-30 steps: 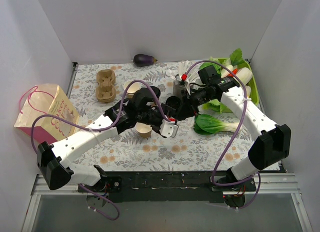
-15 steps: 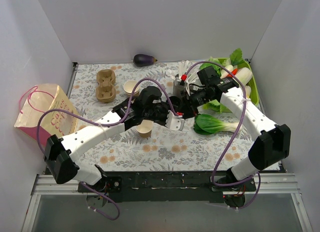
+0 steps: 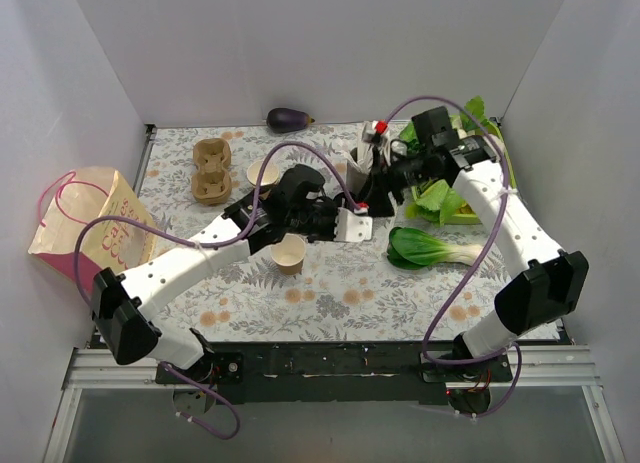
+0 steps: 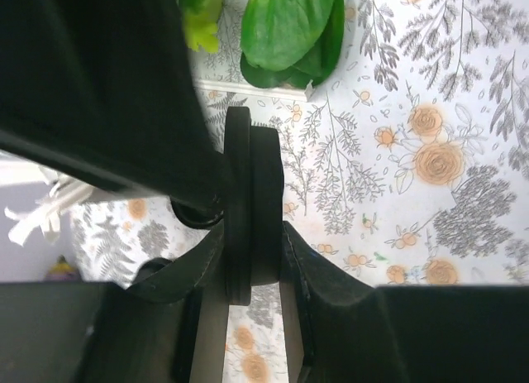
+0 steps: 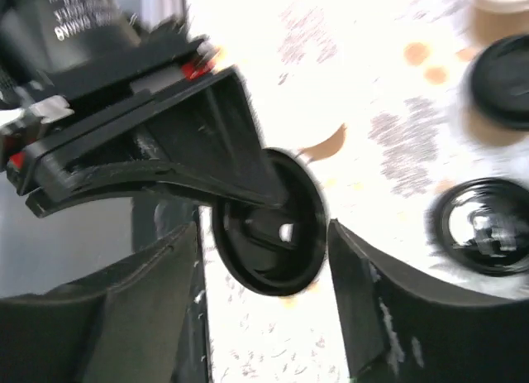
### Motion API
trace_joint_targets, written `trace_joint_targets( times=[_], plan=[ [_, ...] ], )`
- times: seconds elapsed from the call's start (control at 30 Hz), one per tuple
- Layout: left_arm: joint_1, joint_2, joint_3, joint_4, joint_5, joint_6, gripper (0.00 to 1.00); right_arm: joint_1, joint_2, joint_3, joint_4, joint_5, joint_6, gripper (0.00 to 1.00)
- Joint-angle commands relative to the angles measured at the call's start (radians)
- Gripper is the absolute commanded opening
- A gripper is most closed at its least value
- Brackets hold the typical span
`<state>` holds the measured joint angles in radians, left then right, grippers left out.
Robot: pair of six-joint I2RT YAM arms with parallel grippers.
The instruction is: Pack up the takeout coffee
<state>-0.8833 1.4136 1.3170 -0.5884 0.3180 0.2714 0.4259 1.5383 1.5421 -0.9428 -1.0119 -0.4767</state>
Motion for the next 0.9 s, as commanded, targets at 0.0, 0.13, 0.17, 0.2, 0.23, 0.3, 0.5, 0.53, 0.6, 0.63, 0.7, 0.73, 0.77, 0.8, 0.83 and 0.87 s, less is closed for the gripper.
trace_joint_targets(
  times=[0.0,0.13,0.17,0.2,0.23,0.3,0.5,0.53,0.6,0.63,0.7,0.73,0.77,0.8,0.83,0.87],
  plan=[
    [0.070,-0.015,0.102,-0.057,-0.005,-0.336,0.12,-0.107,0.019,0.183,0.073,0.007,0.085,0.79],
    [0.233,-0.034,0.142,-0.143,0.095,-0.591,0.12,-0.162,-0.027,0.112,0.247,0.047,0.174,0.94],
    [0.294,-0.059,0.136,-0.157,0.122,-0.618,0.12,-0.161,-0.073,0.034,0.292,0.091,0.190,0.94],
    [0.323,-0.073,0.123,-0.187,0.141,-0.635,0.12,-0.159,-0.099,-0.021,0.405,0.114,0.228,0.95],
    [0.348,-0.090,0.095,-0.201,0.165,-0.653,0.12,-0.159,-0.128,-0.067,0.458,0.137,0.243,0.96],
    [0.405,-0.125,0.058,-0.229,0.205,-0.679,0.10,-0.151,-0.197,-0.183,0.578,0.222,0.257,0.96],
    [0.559,-0.146,-0.076,-0.173,0.331,-0.837,0.10,-0.064,-0.239,-0.292,0.628,0.395,0.245,0.98],
    [0.602,-0.146,-0.088,-0.162,0.357,-0.857,0.11,-0.053,-0.241,-0.309,0.625,0.400,0.242,0.98],
    [0.638,-0.137,-0.122,-0.154,0.444,-0.894,0.12,-0.010,-0.234,-0.344,0.618,0.398,0.225,0.98],
    [0.664,-0.125,-0.134,-0.154,0.479,-0.902,0.12,0.002,-0.227,-0.356,0.607,0.392,0.208,0.98],
    [0.675,-0.119,-0.180,-0.137,0.515,-0.937,0.13,0.033,-0.181,-0.347,0.547,0.375,0.158,0.98],
    [0.679,-0.122,-0.200,-0.125,0.523,-0.943,0.13,0.040,-0.143,-0.320,0.521,0.368,0.136,0.98],
    [0.679,-0.123,-0.214,-0.113,0.532,-0.949,0.13,0.043,-0.126,-0.306,0.478,0.331,0.088,0.98],
    [0.679,-0.122,-0.237,-0.091,0.538,-0.962,0.14,0.050,-0.110,-0.292,0.466,0.320,0.070,0.98],
    [0.681,-0.117,-0.245,-0.084,0.546,-0.968,0.14,0.053,-0.086,-0.275,0.463,0.322,0.064,0.98],
    [0.681,-0.105,-0.251,-0.079,0.547,-0.971,0.14,0.056,-0.078,-0.270,0.466,0.346,0.066,0.98]
  ],
)
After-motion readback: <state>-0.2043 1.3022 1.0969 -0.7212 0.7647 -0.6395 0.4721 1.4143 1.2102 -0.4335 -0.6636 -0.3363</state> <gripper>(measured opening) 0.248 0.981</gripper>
